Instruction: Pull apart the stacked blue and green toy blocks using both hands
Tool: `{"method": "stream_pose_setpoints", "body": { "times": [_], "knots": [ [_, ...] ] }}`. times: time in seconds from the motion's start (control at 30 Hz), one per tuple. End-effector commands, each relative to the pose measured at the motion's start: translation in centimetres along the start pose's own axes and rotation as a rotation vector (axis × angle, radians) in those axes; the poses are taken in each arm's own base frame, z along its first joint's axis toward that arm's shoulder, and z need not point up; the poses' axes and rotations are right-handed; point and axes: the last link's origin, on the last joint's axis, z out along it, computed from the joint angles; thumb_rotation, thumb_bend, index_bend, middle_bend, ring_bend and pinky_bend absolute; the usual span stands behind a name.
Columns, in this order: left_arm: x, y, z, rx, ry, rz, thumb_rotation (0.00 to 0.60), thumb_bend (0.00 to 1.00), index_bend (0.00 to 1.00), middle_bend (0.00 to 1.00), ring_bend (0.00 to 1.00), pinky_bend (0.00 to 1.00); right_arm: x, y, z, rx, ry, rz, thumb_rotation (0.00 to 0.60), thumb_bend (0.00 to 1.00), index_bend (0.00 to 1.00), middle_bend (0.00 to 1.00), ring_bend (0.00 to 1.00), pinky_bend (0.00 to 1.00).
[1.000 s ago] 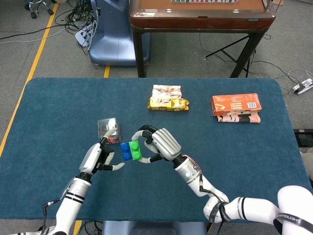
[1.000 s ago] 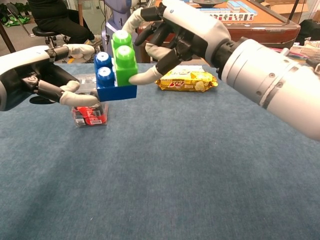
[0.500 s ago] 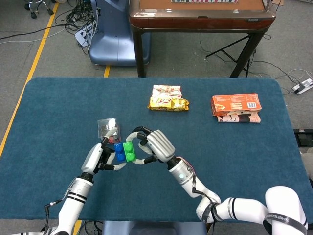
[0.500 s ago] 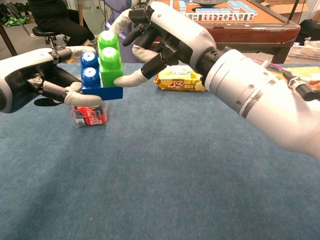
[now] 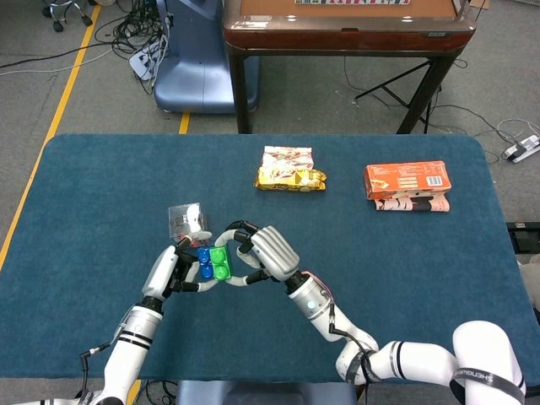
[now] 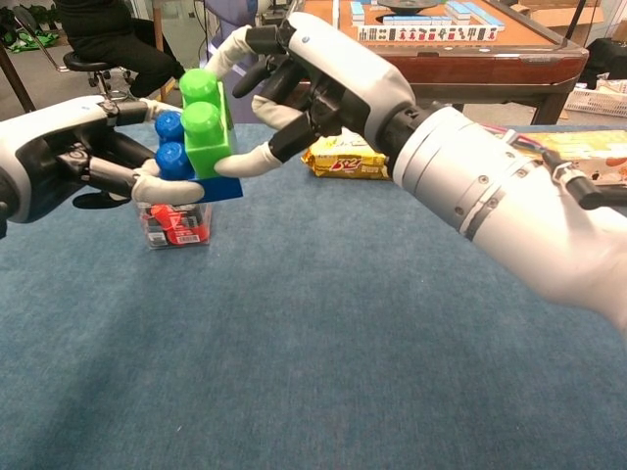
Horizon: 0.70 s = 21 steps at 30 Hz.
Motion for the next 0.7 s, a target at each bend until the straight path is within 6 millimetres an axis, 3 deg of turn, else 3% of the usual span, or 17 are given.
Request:
{"method": "stream_pose_setpoints", "body": {
  "times": [0.03,0.13,0.53,0.7],
  "knots": [
    [0.06,-0.05,-0.01,0.003,0.007,-0.005,0.600,0.00,0.46,0.90,0.89,1.00,-0.02,0.05,-0.02,-0.002,0.000,0.001,0.600,0.02,0.76,1.00,1.00,1.00],
    [0.11,-0.20,-0.03,0.008,0.014,-0.002,0.600,0.00,0.52,0.90,0.90,1.00,0.05,0.10,-0.03,-0.004,0.002,0.003,0.600,0.02,0.76,1.00,1.00,1.00],
    [0.11,-0.51,-0.03,0.011,0.034,0.007,0.600,0.00,0.62,0.91,0.90,1.00,-0.02,0.16,-0.09,-0.007,0.001,0.019,0.600,0.03,0.76,1.00,1.00,1.00],
    [0.03,-0.58,-0.01,0.011,0.032,0.015,0.600,0.00,0.64,0.92,0.90,1.00,0.07,0.09,-0.10,-0.003,0.000,0.039,0.600,0.13,0.76,1.00,1.00,1.00]
  ]
}}
